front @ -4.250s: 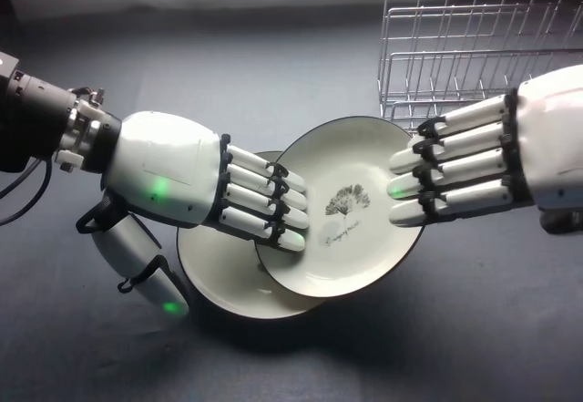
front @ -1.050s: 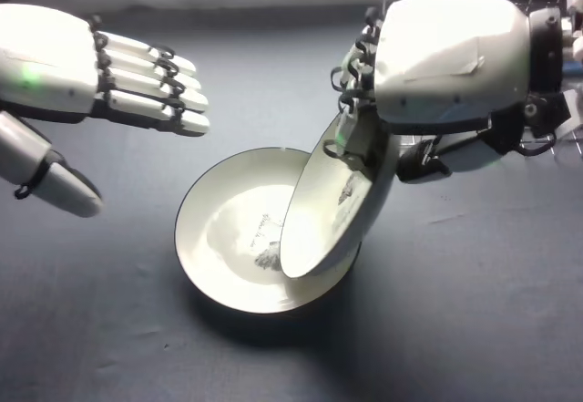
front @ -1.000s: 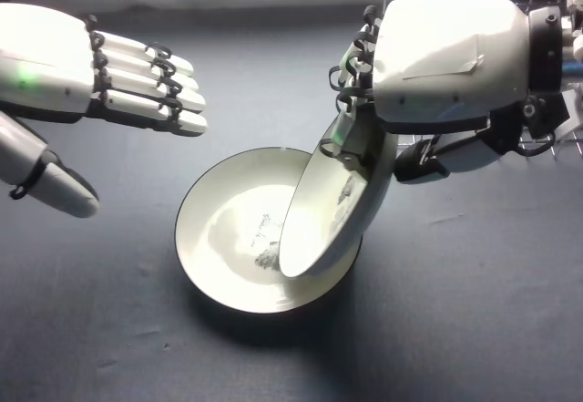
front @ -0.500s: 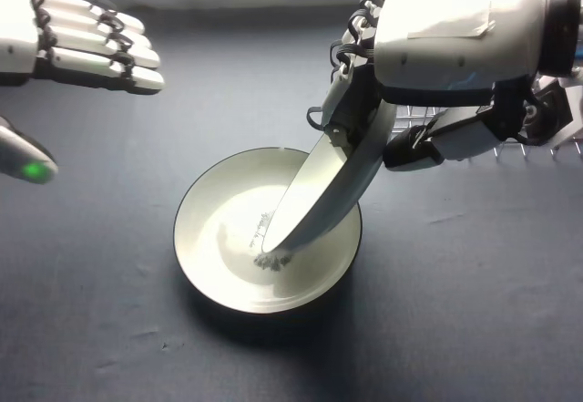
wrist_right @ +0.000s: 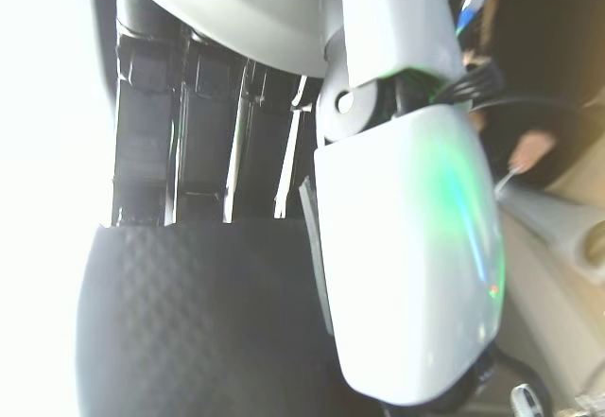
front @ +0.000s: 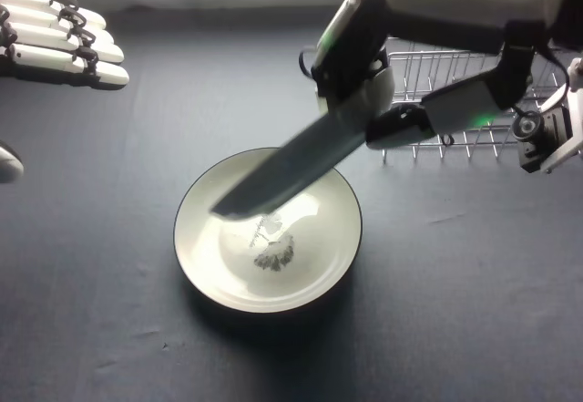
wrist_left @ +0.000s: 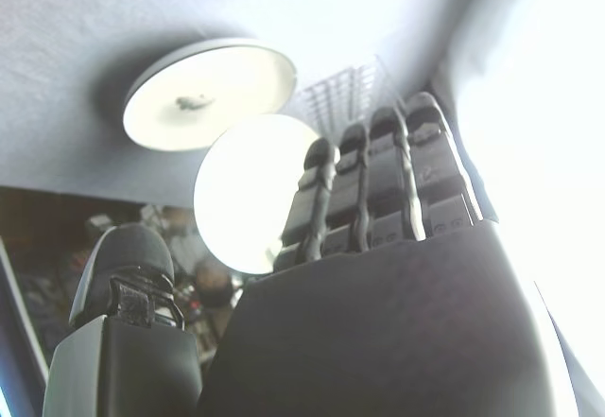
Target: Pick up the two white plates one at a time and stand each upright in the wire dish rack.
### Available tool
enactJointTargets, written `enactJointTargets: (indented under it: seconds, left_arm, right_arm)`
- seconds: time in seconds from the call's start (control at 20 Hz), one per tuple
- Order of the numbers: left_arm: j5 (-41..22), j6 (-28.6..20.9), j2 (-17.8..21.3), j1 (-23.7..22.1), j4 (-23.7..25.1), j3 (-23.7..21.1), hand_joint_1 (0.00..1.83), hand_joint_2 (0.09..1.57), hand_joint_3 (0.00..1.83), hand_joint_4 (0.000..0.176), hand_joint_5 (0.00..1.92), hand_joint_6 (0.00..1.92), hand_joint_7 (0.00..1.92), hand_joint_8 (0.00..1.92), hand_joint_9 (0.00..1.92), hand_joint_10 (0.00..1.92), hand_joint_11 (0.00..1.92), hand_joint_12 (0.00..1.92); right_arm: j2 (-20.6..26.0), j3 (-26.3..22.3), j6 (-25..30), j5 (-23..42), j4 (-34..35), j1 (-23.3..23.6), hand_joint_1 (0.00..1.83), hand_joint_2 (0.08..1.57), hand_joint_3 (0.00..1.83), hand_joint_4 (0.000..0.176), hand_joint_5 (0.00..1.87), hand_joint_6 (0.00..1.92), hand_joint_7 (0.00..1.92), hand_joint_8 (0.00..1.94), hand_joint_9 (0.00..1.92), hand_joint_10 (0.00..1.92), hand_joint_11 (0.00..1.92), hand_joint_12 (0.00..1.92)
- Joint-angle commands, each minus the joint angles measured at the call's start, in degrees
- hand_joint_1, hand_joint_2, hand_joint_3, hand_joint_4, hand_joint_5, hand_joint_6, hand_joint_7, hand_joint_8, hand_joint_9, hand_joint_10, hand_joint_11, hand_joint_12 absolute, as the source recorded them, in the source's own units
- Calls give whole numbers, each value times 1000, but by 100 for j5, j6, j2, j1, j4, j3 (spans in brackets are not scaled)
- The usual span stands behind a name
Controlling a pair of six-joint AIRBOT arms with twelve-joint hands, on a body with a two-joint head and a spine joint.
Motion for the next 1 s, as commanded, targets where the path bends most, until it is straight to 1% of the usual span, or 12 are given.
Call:
enactJointTargets:
  seconds: [0.0,0.1,0.15,0.3,0.45,0.6,0.65,0.7,0.75,0.85,0.9,0.95]
  left_arm:
    - [-16,-12,83,-71,-437,-14,0,1160,0,0,0,0,0,0,0,0,0,0]
    - [12,7,87,-55,-437,-5,0,1158,0,0,0,0,0,0,0,0,0,0]
    - [12,56,83,-11,-438,23,0,1156,0,0,0,0,0,0,0,0,0,0]
    - [11,229,37,106,-438,134,0,1155,0,0,0,0,0,0,0,0,0,0]
    - [64,293,-33,202,-438,245,0,1158,0,0,10,4,0,0,0,0,0,0]
    - [96,296,-83,229,-439,260,0,1156,0,0,0,0,0,0,0,0,0,0]
    - [136,296,-86,242,-439,210,0,1157,0,0,0,0,0,0,0,0,0,0]
    - [169,308,-89,257,-438,130,0,1155,0,0,0,0,0,0,0,0,0,0]
    - [180,323,-87,285,-438,34,0,1160,1,0,0,0,0,0,0,0,0,0]
    - [225,332,-76,331,-438,-128,0,1161,1,0,0,0,0,0,0,0,0,0]
    - [248,332,-62,344,-438,-201,0,1161,1,0,0,0,0,0,0,0,0,0]
    - [282,349,-35,365,-438,-322,0,1161,1,0,0,0,0,0,0,0,0,0]
  right_arm:
    - [41,-50,81,653,468,131,1402,1009,0,0,1130,721,1282,402,1167,773,976,919]
    - [96,-126,83,566,912,139,1401,1018,0,0,1086,768,1271,449,1147,810,962,943]
    - [112,-144,85,563,1091,139,1401,1016,1,0,1075,777,1290,422,1147,808,966,934]
    - [189,-199,87,453,1769,165,1399,1024,1,0,1059,791,1264,475,1125,842,949,932]
    - [259,-211,90,448,2234,171,1403,1013,0,0,1086,739,1295,422,1160,794,979,890]
    - [336,-214,93,448,2635,187,1400,1020,0,0,1073,774,1268,470,1137,823,955,938]
    - [361,-214,95,437,2802,191,1402,1015,0,0,1083,762,1296,408,1150,808,966,928]
    - [389,-212,95,428,3000,209,1402,1015,0,0,1088,750,1301,396,1148,812,966,926]
    - [411,-213,95,414,3175,224,1400,1019,2,0,1080,759,1278,439,1135,839,952,954]
    - [454,-213,94,412,3436,251,1400,1020,2,0,1073,779,1273,443,1132,841,948,961]
    - [468,-213,93,404,3574,258,1398,1027,1,0,1058,805,1241,504,1124,855,936,972]
    - [495,-212,92,382,3732,273,1398,1029,0,0,1054,811,1234,517,1123,857,934,975]
